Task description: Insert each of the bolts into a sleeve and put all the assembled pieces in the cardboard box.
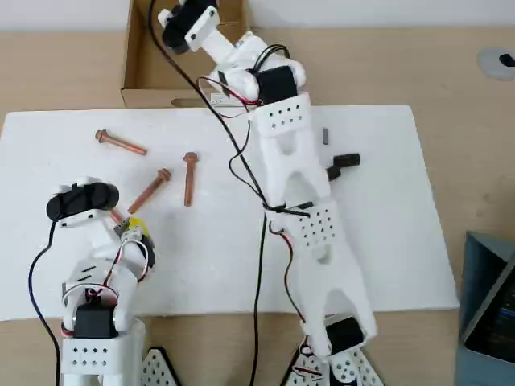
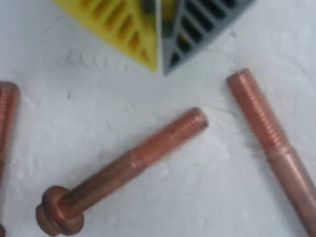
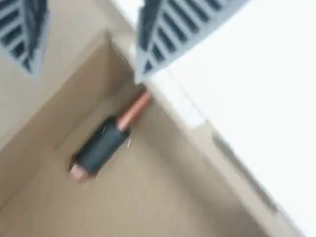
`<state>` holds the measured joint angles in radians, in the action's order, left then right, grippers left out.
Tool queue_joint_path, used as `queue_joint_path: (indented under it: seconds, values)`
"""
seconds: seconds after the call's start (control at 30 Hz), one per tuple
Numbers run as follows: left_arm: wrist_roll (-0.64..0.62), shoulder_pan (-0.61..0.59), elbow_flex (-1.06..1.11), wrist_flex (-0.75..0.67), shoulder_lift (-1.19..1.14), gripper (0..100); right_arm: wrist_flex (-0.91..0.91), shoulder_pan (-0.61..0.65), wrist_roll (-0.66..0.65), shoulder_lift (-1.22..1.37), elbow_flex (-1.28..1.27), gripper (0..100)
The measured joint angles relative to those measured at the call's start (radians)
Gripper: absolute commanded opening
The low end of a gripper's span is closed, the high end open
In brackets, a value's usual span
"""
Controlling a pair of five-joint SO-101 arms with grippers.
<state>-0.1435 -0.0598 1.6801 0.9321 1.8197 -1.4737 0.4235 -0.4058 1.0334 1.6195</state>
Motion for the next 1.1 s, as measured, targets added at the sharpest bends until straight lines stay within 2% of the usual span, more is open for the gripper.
queue_joint_path:
  seconds: [0.3, 0.5, 0.83, 1.1]
  values:
    - [0.000, 0.000, 0.000, 0.000, 0.000, 0, -0.269, 0.000, 0.026, -0.147, 0.002, 14.9]
    - [0.000, 0.000, 0.000, 0.000, 0.000, 0, -0.293, 0.000, 0.103, -0.290, -0.043, 15.0]
    - [0.000, 0.000, 0.000, 0.000, 0.000, 0, -0.293, 0.000, 0.278, -0.600, -0.542, 15.2]
    - [0.000, 0.000, 0.000, 0.000, 0.000, 0, -0.293, 0.000, 0.296, -0.792, -0.930, 15.3]
